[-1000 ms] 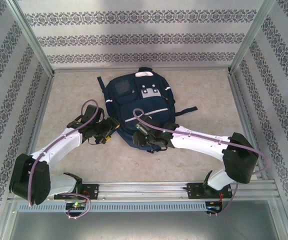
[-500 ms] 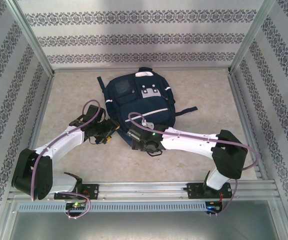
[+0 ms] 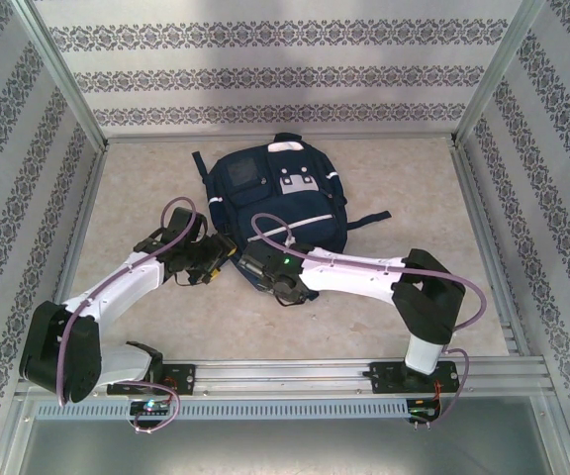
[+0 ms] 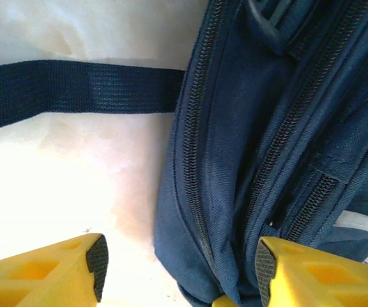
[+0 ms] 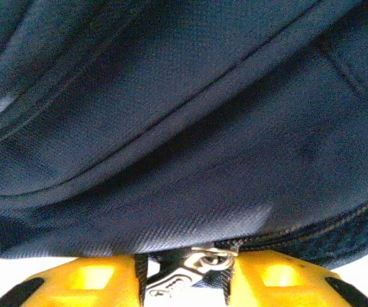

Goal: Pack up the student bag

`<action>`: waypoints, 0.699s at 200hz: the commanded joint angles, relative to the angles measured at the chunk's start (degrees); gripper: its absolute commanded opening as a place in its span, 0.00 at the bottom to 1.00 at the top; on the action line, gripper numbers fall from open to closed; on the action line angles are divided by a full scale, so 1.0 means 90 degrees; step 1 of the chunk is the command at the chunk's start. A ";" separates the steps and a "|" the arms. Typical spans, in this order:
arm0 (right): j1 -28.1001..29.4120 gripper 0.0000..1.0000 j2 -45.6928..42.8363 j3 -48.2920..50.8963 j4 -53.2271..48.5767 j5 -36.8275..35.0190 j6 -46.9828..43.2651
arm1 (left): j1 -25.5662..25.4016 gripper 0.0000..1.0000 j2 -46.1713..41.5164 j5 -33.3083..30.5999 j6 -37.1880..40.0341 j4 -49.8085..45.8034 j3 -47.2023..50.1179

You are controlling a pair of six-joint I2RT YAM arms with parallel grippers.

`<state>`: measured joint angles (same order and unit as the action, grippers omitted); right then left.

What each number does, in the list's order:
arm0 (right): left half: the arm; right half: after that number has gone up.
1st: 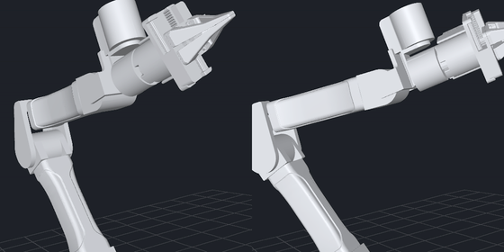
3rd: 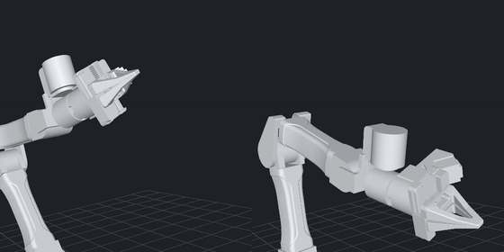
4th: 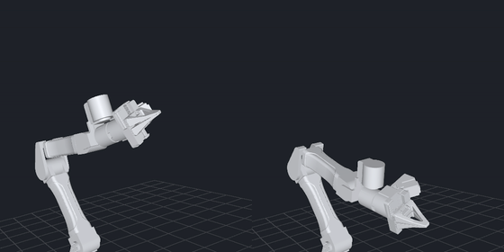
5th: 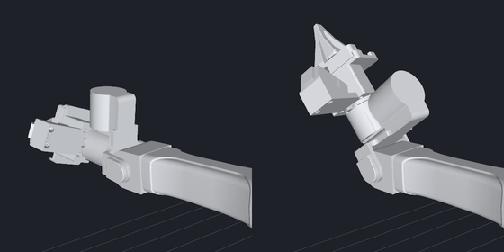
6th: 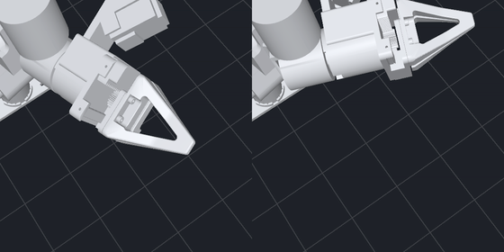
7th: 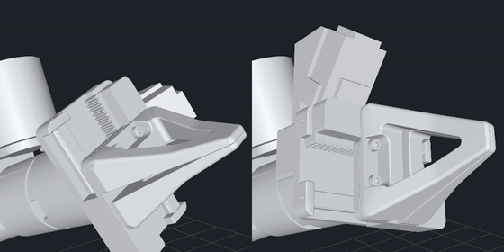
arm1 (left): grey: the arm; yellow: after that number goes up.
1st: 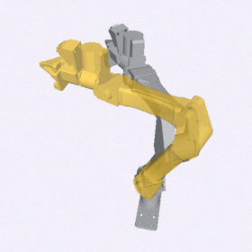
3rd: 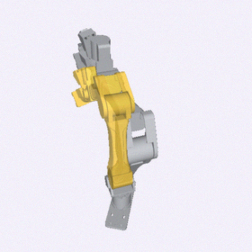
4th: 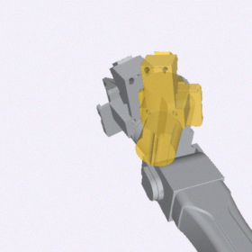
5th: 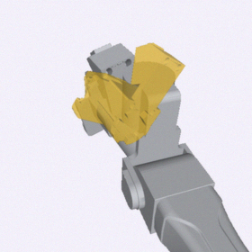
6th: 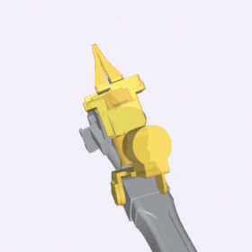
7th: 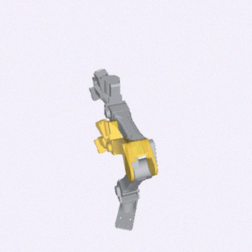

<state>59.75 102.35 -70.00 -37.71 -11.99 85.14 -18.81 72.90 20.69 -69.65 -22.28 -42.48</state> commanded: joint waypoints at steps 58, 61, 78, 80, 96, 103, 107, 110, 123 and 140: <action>-0.0135 0.00 -0.0207 0.0406 0.0346 -0.0357 -0.0413 | -0.0498 0.73 0.0489 -0.0105 -0.0063 0.0270 -0.0070; -0.0135 0.00 -0.0246 0.0435 0.0392 -0.0357 -0.0467 | -0.0565 0.73 0.0505 -0.0145 -0.0067 0.0270 -0.0104; -0.0135 0.00 -0.0388 0.0586 0.0703 -0.0257 -0.0801 | -0.0810 0.73 0.0663 -0.0309 -0.0092 0.0306 -0.0225; -0.0135 0.00 -0.0401 0.0599 0.0738 -0.0239 -0.0833 | -0.0837 0.73 0.0692 -0.0319 -0.0093 0.0308 -0.0237; -0.0135 0.00 -0.0470 0.0693 0.1075 -0.0046 -0.1150 | -0.0989 0.72 0.0993 -0.0363 -0.0108 0.0421 -0.0334; -0.0125 0.00 -0.0497 0.0728 0.1203 0.0015 -0.1242 | -0.1042 0.72 0.1150 -0.0377 -0.0116 0.0496 -0.0346; -0.0116 0.00 -0.0508 0.0747 0.1296 0.0060 -0.1303 | -0.1077 0.72 0.1237 -0.0393 -0.0113 0.0533 -0.0358; -0.0115 0.00 -0.0512 0.0768 0.1379 0.0099 -0.1356 | -0.1097 0.72 0.1300 -0.0394 -0.0113 0.0562 -0.0380; -0.0105 0.00 -0.0522 0.0812 0.1632 0.0265 -0.1529 | -0.1175 0.74 0.1623 -0.0370 -0.0071 0.0719 -0.0463; -0.0095 0.00 -0.0522 0.0855 0.1855 0.0419 -0.1761 | -0.1182 0.68 0.2062 -0.0336 0.0026 0.0719 -0.0701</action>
<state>58.98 98.39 -63.20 -28.32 -10.96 74.54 -28.18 86.21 17.87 -69.95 -18.83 -44.93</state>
